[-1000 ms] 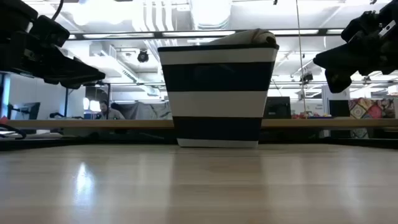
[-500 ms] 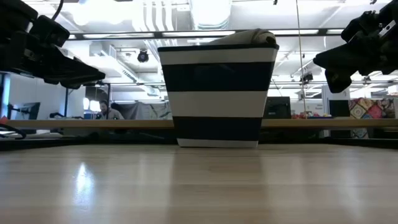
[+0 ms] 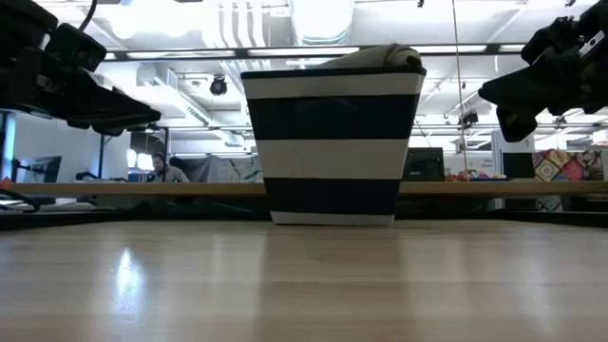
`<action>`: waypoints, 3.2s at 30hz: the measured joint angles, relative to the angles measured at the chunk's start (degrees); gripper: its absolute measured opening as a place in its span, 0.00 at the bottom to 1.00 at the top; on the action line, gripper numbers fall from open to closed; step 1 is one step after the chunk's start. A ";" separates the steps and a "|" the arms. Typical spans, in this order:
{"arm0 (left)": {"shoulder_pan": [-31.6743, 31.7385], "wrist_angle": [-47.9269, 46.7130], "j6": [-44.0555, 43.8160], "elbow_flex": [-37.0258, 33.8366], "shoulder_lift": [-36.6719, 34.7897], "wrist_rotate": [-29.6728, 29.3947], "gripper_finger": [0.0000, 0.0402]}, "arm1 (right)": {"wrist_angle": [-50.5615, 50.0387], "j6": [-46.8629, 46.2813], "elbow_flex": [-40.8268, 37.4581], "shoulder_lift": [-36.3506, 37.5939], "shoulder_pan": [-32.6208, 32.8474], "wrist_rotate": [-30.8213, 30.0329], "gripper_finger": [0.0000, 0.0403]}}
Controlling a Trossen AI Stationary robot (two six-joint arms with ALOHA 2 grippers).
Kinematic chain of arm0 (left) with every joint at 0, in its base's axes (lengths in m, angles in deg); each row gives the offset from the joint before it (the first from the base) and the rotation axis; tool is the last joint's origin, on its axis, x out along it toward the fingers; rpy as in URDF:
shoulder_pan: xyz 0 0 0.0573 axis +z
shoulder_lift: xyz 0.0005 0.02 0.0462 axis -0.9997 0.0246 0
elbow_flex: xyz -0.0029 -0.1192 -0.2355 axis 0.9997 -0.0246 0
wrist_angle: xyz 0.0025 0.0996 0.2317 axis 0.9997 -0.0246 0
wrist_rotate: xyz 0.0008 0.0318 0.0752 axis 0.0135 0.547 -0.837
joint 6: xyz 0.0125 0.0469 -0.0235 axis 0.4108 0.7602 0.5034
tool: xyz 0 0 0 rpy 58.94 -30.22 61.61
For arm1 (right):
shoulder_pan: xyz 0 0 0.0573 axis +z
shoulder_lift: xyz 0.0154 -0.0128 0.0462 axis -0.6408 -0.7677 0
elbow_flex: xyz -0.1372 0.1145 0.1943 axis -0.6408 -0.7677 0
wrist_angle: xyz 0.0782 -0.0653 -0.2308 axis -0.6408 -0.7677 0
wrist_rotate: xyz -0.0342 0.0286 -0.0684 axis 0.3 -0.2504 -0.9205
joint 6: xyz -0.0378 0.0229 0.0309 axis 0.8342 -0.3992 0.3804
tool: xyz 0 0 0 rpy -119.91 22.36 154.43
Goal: Fold Laundry from Bin
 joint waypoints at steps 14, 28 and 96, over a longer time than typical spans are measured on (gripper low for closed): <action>0.00 0.00 0.01 0.00 0.02 0.00 0.33 | -0.02 0.00 0.02 0.00 0.00 0.00 0.10; 0.00 -0.01 0.01 0.00 0.01 0.00 0.33 | -0.02 10.18 0.00 0.02 0.00 -0.05 0.10; 29.19 -54.81 -46.43 86.42 74.50 -8.62 0.60 | -54.16 -43.67 68.19 -55.21 -15.56 -29.12 0.48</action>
